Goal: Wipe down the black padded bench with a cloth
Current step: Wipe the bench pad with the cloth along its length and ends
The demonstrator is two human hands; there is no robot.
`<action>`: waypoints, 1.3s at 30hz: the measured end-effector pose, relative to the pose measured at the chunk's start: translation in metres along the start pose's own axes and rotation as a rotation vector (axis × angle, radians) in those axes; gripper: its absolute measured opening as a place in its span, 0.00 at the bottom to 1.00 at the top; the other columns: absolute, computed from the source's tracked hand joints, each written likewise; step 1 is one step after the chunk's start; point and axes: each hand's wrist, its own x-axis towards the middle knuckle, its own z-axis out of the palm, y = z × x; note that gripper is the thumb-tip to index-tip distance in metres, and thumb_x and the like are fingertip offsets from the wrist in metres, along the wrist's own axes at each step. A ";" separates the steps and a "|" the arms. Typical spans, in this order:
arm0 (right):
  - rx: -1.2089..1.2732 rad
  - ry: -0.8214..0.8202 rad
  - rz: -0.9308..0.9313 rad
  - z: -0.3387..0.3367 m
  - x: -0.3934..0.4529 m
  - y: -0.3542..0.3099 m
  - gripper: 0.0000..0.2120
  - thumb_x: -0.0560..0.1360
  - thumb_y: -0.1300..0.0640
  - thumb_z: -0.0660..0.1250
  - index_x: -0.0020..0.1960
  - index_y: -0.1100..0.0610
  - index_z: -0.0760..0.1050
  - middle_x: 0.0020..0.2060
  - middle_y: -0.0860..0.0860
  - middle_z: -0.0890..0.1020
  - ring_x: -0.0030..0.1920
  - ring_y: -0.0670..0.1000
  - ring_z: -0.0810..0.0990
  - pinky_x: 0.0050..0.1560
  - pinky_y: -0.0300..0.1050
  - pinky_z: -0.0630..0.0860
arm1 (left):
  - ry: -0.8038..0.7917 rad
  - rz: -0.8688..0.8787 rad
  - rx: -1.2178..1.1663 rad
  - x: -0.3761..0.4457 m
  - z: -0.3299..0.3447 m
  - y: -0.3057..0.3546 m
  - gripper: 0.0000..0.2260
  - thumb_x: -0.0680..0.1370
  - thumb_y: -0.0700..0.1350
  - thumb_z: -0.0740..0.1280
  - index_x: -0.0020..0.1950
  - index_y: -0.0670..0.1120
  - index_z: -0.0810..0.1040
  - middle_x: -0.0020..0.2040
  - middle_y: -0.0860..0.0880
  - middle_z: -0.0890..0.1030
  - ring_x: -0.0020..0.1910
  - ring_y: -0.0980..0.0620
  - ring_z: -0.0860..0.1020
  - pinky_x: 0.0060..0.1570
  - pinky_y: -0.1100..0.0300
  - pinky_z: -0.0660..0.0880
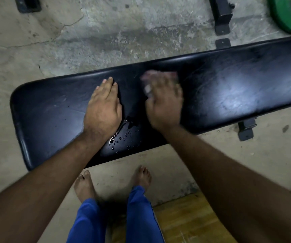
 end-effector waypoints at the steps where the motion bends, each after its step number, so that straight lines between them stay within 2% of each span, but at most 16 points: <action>1: 0.011 -0.045 -0.189 0.003 -0.013 -0.008 0.32 0.72 0.48 0.55 0.77 0.48 0.67 0.76 0.49 0.69 0.78 0.53 0.63 0.75 0.55 0.56 | -0.005 -0.005 -0.006 0.001 -0.001 -0.001 0.22 0.79 0.40 0.56 0.72 0.35 0.67 0.74 0.37 0.65 0.75 0.41 0.62 0.75 0.47 0.57; 3: -0.011 -0.107 -0.416 -0.006 -0.008 0.012 0.31 0.72 0.50 0.57 0.76 0.49 0.69 0.75 0.50 0.72 0.76 0.54 0.67 0.73 0.55 0.60 | -0.002 -0.009 -0.010 -0.001 -0.003 -0.003 0.22 0.79 0.39 0.57 0.72 0.35 0.67 0.74 0.37 0.65 0.75 0.41 0.62 0.74 0.48 0.57; 7: 0.013 0.062 0.089 -0.007 0.043 0.005 0.31 0.72 0.49 0.55 0.74 0.51 0.70 0.73 0.52 0.73 0.75 0.56 0.68 0.74 0.59 0.63 | 0.000 -0.022 0.025 -0.004 -0.006 -0.014 0.22 0.78 0.38 0.57 0.72 0.35 0.66 0.75 0.37 0.64 0.75 0.40 0.61 0.75 0.47 0.56; 10: 0.015 -0.085 -0.338 0.007 0.010 -0.042 0.30 0.73 0.50 0.55 0.75 0.50 0.70 0.74 0.49 0.73 0.76 0.53 0.67 0.74 0.57 0.62 | 0.007 -0.024 -0.010 -0.004 -0.010 -0.018 0.23 0.77 0.39 0.56 0.72 0.35 0.66 0.75 0.38 0.64 0.75 0.41 0.61 0.75 0.47 0.56; 12: -0.010 -0.114 -0.462 -0.003 0.031 -0.015 0.30 0.73 0.51 0.56 0.75 0.47 0.69 0.73 0.48 0.73 0.75 0.51 0.67 0.73 0.54 0.62 | 0.018 -0.038 -0.018 -0.006 -0.014 -0.021 0.23 0.77 0.38 0.57 0.72 0.35 0.66 0.75 0.38 0.64 0.75 0.41 0.61 0.75 0.47 0.56; 15: 0.019 0.036 0.042 -0.009 0.071 -0.013 0.31 0.72 0.48 0.52 0.74 0.48 0.70 0.70 0.52 0.76 0.75 0.57 0.68 0.75 0.56 0.62 | 0.007 -0.055 0.004 -0.008 -0.018 -0.032 0.23 0.77 0.38 0.57 0.72 0.35 0.65 0.75 0.37 0.64 0.75 0.41 0.60 0.75 0.47 0.56; 16: 0.017 0.021 0.088 -0.003 0.067 -0.032 0.31 0.72 0.47 0.51 0.74 0.49 0.71 0.70 0.52 0.75 0.75 0.57 0.67 0.75 0.56 0.61 | -0.001 -0.050 0.010 -0.008 -0.019 -0.034 0.24 0.76 0.38 0.57 0.72 0.34 0.66 0.75 0.37 0.64 0.75 0.40 0.61 0.75 0.47 0.56; 20: 0.034 -0.136 -0.421 -0.001 0.054 -0.050 0.27 0.74 0.51 0.56 0.73 0.48 0.72 0.70 0.50 0.77 0.72 0.53 0.70 0.70 0.49 0.62 | -0.014 -0.045 0.009 -0.008 -0.024 -0.040 0.25 0.76 0.40 0.55 0.72 0.34 0.66 0.74 0.37 0.65 0.75 0.40 0.62 0.74 0.47 0.58; 22: 0.045 -0.068 -0.206 -0.014 0.092 -0.028 0.24 0.76 0.49 0.54 0.68 0.48 0.77 0.62 0.52 0.82 0.65 0.56 0.75 0.65 0.48 0.67 | -0.015 -0.045 0.013 -0.011 -0.025 -0.045 0.24 0.76 0.40 0.56 0.72 0.34 0.66 0.74 0.36 0.64 0.75 0.40 0.61 0.74 0.46 0.58; 24: 0.039 -0.037 0.033 -0.010 0.095 -0.036 0.27 0.75 0.48 0.51 0.69 0.51 0.76 0.61 0.53 0.82 0.65 0.57 0.76 0.69 0.52 0.65 | -0.023 -0.024 0.021 -0.013 -0.024 -0.048 0.24 0.76 0.38 0.57 0.72 0.34 0.66 0.75 0.36 0.63 0.75 0.39 0.61 0.74 0.46 0.57; 27: 0.067 -0.105 -0.232 0.006 0.041 -0.084 0.30 0.75 0.49 0.54 0.77 0.51 0.67 0.73 0.53 0.74 0.75 0.55 0.67 0.76 0.55 0.56 | -0.029 -0.033 0.015 -0.012 -0.026 -0.048 0.24 0.76 0.39 0.57 0.72 0.34 0.66 0.75 0.36 0.63 0.75 0.40 0.61 0.75 0.47 0.56; 29: 0.062 -0.171 -0.374 0.001 0.037 -0.062 0.31 0.74 0.49 0.54 0.76 0.50 0.68 0.74 0.51 0.72 0.76 0.54 0.66 0.76 0.54 0.56 | -0.037 -0.039 0.015 -0.013 -0.026 -0.048 0.24 0.77 0.39 0.58 0.72 0.34 0.65 0.75 0.36 0.63 0.75 0.40 0.60 0.75 0.48 0.56; 33: 0.031 -0.067 -0.019 -0.009 0.072 -0.041 0.31 0.73 0.48 0.51 0.74 0.50 0.71 0.70 0.52 0.76 0.73 0.56 0.70 0.77 0.57 0.59 | -0.035 -0.021 0.018 -0.018 -0.026 -0.050 0.24 0.77 0.38 0.59 0.73 0.34 0.65 0.75 0.36 0.63 0.75 0.40 0.60 0.75 0.48 0.55; 34: 0.018 -0.073 -0.037 -0.004 0.054 -0.057 0.30 0.73 0.49 0.52 0.74 0.50 0.71 0.70 0.53 0.76 0.73 0.56 0.69 0.76 0.56 0.60 | -0.034 -0.021 0.017 -0.020 -0.026 -0.049 0.24 0.77 0.38 0.59 0.73 0.34 0.65 0.75 0.36 0.63 0.75 0.40 0.60 0.75 0.48 0.56; 37: 0.028 -0.164 -0.389 0.003 -0.018 -0.063 0.32 0.73 0.51 0.56 0.77 0.50 0.67 0.75 0.52 0.71 0.77 0.54 0.65 0.76 0.54 0.58 | -0.022 -0.026 0.018 -0.025 -0.024 -0.046 0.24 0.77 0.39 0.58 0.73 0.35 0.64 0.76 0.37 0.63 0.76 0.41 0.59 0.75 0.48 0.55; 39: -0.028 -0.140 -0.397 0.000 -0.013 -0.029 0.33 0.72 0.49 0.57 0.77 0.50 0.66 0.76 0.52 0.70 0.77 0.55 0.65 0.76 0.57 0.60 | -0.025 -0.021 0.019 -0.031 -0.023 -0.044 0.24 0.77 0.39 0.57 0.73 0.35 0.64 0.76 0.37 0.62 0.76 0.41 0.59 0.75 0.48 0.55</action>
